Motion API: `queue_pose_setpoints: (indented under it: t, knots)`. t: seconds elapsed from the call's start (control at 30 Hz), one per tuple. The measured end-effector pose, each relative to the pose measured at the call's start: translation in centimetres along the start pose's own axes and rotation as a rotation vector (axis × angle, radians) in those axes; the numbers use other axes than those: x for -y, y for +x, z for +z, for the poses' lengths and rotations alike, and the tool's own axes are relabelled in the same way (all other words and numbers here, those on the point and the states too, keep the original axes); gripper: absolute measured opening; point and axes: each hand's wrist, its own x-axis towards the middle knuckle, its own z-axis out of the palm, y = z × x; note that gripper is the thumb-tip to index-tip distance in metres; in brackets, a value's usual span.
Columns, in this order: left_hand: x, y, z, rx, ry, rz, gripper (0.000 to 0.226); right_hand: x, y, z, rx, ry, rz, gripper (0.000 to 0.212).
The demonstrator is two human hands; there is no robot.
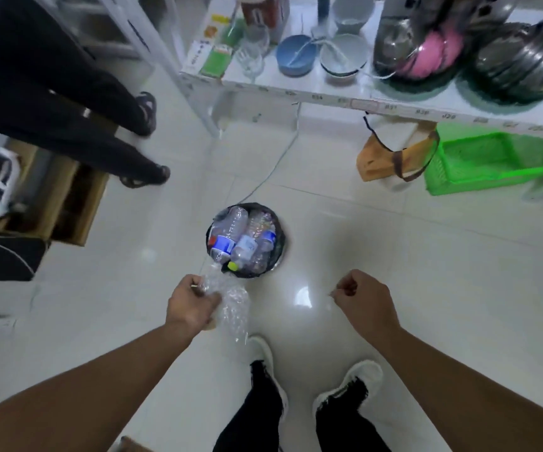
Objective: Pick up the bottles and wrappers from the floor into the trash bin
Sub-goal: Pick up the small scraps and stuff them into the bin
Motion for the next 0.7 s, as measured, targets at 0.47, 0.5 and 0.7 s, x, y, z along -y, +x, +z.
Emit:
queue_pose_setpoints:
  t: [0.47, 0.5, 0.7]
  knots:
    - [1.7, 9.9, -3.2, -0.234, 0.136, 0.141, 0.022, 3.8, 6.1, 5.0, 0.077, -0.084, -0.048, 0.017]
    - [1.5, 11.2, -3.1, -0.229, 0.146, 0.146, 0.022, 4.0, 6.5, 5.7, 0.081, -0.088, -0.046, 0.017]
    - [-0.2, 20.2, -1.4, -0.067, 0.175, 0.103, 0.018, 5.4, 10.1, 10.6, 0.073, -0.046, 0.063, 0.016]
